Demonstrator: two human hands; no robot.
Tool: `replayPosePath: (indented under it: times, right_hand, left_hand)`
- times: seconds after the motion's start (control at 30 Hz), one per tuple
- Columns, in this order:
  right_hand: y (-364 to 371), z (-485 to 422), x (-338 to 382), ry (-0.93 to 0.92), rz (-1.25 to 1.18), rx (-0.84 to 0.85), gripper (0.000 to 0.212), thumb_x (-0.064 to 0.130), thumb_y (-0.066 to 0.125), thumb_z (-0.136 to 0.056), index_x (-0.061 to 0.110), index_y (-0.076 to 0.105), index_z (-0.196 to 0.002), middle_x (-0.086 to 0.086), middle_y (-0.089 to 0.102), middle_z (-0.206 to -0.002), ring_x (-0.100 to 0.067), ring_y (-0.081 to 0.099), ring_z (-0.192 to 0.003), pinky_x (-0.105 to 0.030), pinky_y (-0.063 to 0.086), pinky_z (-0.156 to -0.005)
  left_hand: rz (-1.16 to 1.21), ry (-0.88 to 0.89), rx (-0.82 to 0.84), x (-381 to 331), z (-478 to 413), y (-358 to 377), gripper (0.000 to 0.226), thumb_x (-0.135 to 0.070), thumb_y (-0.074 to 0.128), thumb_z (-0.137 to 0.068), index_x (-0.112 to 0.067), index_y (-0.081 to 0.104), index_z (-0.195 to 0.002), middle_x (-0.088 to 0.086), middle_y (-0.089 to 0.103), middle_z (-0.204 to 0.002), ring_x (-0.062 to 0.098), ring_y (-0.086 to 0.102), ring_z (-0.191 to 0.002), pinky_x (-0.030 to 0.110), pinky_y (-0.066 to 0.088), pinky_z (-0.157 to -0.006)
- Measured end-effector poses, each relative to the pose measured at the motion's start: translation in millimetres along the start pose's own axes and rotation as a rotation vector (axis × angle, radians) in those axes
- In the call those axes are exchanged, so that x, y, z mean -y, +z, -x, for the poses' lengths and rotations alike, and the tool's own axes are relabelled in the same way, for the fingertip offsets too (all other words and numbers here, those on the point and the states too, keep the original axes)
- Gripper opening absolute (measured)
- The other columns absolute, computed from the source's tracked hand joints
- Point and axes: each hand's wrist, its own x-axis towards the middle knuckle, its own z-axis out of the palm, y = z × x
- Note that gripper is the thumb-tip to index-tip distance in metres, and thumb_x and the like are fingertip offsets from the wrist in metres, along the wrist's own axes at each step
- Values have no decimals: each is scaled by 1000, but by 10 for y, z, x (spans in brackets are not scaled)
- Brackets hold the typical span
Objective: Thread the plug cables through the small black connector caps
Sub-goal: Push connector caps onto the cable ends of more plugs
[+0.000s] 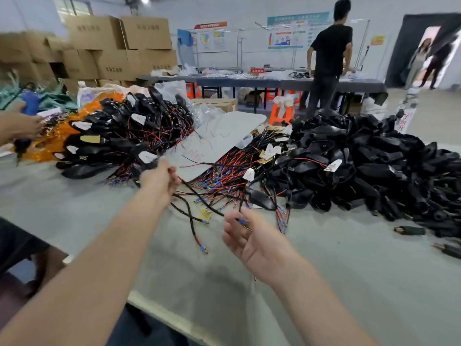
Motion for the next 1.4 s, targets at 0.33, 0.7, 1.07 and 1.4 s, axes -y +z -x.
replayPosePath:
  times: [0.33,0.7,1.07,1.4]
  right_hand:
    - [-646,-31,341,-197,52,-152,16,8,55,-98,16,66,-106,2,72,-73,-10,65,-54,-23,57,-50]
    - [-1506,146,770,-326,-64,-69,13,12,57,-97,15,65,-107,-3,70,-76,-14,67,-61,-27,58,-57]
    - [-1809,204,981,-356,-211,-26,13,18,57,-97,17,65,-108,-2,72,-80,-14,67,-62,-26,57,-56]
    - [-1865,123,1000,-360,-241,-26,18,19,59,-95,16,66,-111,-2,72,-84,-15,67,-65,-27,57,-58]
  left_hand:
    - [-689,29,-221,96,-382,-96,49,-20,48,-96,1,38,-140,22,51,-130,39,57,-108,41,51,-91]
    - [-1223,666,324,1144,838,820,49,-23,50,-98,-9,43,-145,17,46,-139,33,44,-128,43,34,-107]
    - [-1371,752,177,1351,731,1258,35,-15,43,-101,-10,52,-134,19,48,-131,37,48,-117,47,40,-95]
    - [-1502,489,196,1258,360,1297,32,-27,36,-106,-12,51,-131,20,61,-125,41,50,-119,47,45,-94]
